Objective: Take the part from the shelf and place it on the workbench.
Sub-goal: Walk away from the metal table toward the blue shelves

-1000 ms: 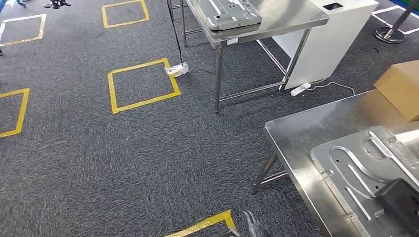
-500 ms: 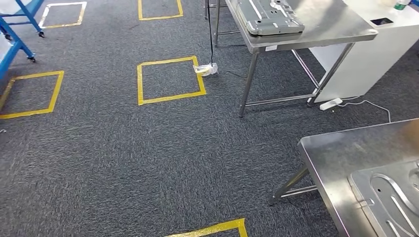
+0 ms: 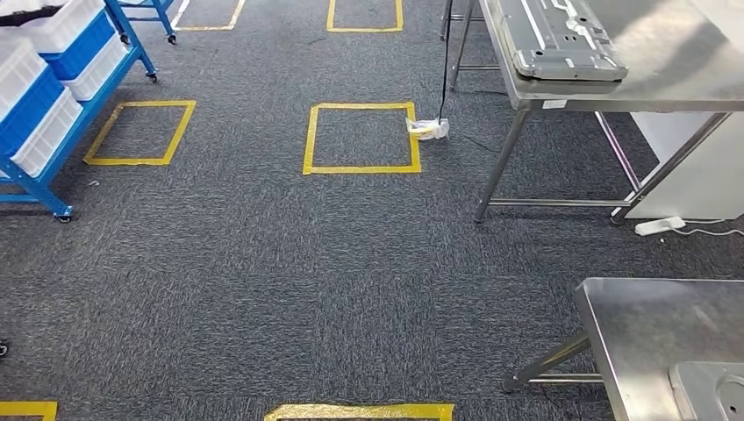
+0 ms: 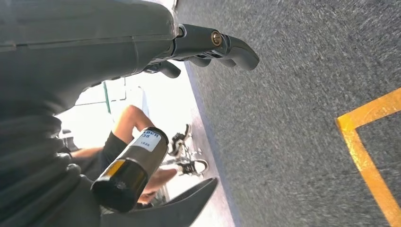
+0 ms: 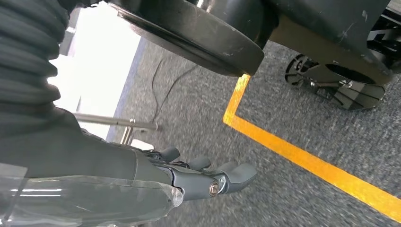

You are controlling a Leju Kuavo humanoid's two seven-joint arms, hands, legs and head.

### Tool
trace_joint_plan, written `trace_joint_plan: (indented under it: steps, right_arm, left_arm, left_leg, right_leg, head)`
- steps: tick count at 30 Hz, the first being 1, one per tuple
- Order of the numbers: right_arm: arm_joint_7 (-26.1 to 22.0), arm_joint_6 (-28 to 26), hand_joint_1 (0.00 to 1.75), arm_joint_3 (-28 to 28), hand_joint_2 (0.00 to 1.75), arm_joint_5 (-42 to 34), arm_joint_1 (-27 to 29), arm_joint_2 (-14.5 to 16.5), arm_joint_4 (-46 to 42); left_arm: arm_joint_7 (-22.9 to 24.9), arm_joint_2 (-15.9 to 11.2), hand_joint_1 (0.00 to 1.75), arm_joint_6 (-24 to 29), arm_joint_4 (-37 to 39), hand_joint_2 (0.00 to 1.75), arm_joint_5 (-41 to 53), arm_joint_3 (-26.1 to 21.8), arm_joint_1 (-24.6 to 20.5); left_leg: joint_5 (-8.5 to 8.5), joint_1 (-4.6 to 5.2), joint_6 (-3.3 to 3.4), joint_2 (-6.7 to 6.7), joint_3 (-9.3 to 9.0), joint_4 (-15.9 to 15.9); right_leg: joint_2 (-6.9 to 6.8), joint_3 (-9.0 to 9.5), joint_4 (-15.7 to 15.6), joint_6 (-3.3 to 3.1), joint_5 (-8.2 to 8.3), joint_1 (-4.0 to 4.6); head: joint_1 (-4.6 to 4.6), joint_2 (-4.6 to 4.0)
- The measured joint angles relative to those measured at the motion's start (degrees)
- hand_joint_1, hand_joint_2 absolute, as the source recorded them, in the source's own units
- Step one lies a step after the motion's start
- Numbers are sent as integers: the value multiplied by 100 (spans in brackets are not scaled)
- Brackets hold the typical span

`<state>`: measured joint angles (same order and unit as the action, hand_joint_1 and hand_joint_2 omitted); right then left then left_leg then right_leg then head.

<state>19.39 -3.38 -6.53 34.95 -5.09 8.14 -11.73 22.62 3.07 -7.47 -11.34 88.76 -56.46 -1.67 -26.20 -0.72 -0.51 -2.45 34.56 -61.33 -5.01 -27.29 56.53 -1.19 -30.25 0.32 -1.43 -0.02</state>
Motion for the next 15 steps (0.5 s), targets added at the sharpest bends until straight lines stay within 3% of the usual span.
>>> trace_joint_plan:
  steps: [2,4,6,7,8,10,11,12,13,15]
  right_arm:
    - [2,5,0,1,175,26,-2,-7,1]
    - [10,19,0,7,175,77,-16,-9,1]
    - [15,38,0,18,175,124,-30,-10,-1]
    - [13,46,0,22,175,136,-39,-10,-1]
    - [10,55,0,24,175,140,-51,-10,-1]
    - [7,63,0,23,175,142,-97,-9,-1]
    - [9,64,0,23,175,143,-114,-9,-1]
    - [17,59,0,23,175,146,-124,-9,-1]
    - [29,47,0,23,175,151,-118,-8,0]
    - [47,6,0,22,175,155,-78,-7,7]
  left_arm:
    - [1,-6,0,4,-6,175,2,0,-10]
    - [-8,-11,0,3,-11,175,7,1,4]
    - [-53,-15,0,-25,-11,175,7,2,15]
    - [-86,-16,0,-49,-11,175,4,2,10]
    - [-121,-20,0,-74,-11,175,1,2,4]
    - [-167,-31,0,-105,-13,175,-2,1,-8]
    - [-178,-37,0,-107,-13,175,-3,0,-9]
    - [-177,-40,0,-101,-13,175,-2,0,-10]
    - [-173,-42,0,-93,-13,175,0,0,-13]
    - [-164,-42,0,-85,-13,175,13,-1,-21]
  left_leg:
    - [18,40,82,-68,-150,288]
    - [29,39,157,44,-143,302]
    - [54,14,223,138,-159,348]
    - [69,1,253,184,-167,369]
    - [75,9,271,233,-162,373]
    - [78,25,288,356,-154,367]
    - [77,31,290,435,-156,359]
    - [75,34,288,520,-161,347]
    - [72,34,282,611,-166,331]
    - [67,32,254,783,-140,290]
  right_leg:
    - [-97,21,10,60,-42,24]
    - [-158,48,6,110,-69,30]
    - [58,10,169,163,-214,14]
    - [221,-87,404,182,-369,4]
    - [382,-240,759,188,-561,-6]
    - [478,-562,1481,183,-844,-1]
    - [488,-628,1636,176,-834,2]
    - [499,-594,1568,165,-706,1]
    - [532,-472,1288,151,-485,-6]
    - [792,-190,590,126,-117,-30]
  head:
    - [-6,0]
    - [-9,1]
    - [-15,1]
    - [-18,1]
    - [-22,0]
    - [-21,1]
    - [-21,1]
    - [-20,1]
    - [-21,1]
    - [-21,0]
